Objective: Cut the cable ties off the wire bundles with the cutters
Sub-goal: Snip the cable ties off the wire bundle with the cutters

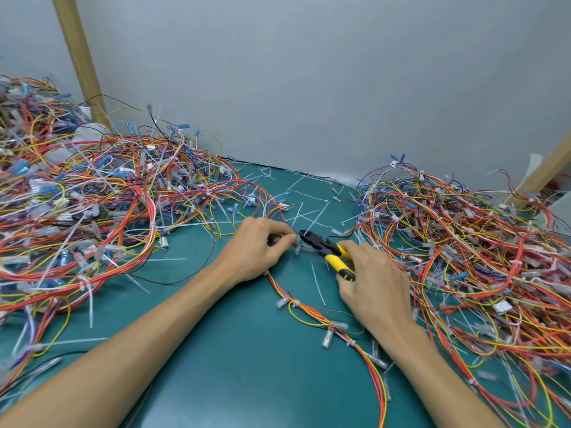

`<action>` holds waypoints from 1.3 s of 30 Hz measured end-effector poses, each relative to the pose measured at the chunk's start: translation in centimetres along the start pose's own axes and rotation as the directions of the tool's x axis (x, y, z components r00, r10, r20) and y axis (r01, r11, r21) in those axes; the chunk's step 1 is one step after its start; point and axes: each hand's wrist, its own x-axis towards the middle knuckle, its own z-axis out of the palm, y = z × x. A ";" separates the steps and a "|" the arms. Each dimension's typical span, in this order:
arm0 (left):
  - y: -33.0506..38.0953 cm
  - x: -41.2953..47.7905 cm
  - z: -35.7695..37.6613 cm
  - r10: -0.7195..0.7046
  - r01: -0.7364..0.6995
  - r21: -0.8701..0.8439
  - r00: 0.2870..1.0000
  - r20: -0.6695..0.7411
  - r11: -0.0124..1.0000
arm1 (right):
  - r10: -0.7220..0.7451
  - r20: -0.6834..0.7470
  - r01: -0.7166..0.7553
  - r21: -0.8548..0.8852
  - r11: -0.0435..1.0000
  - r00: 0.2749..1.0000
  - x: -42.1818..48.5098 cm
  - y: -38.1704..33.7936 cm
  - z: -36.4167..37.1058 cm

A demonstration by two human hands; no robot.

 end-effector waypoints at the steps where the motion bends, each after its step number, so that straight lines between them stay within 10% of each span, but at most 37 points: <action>1: 0.0 0.0 0.0 0.000 0.000 -0.006 1.000 0.006 1.000 | -0.009 -0.017 0.009 0.010 1.000 1.000 -0.1 0.2 0.3; 39: 0.0 -0.1 -0.9 0.009 0.017 -0.176 0.989 0.148 0.984 | 0.042 -0.027 -0.037 0.144 0.989 0.999 -0.2 1.0 0.5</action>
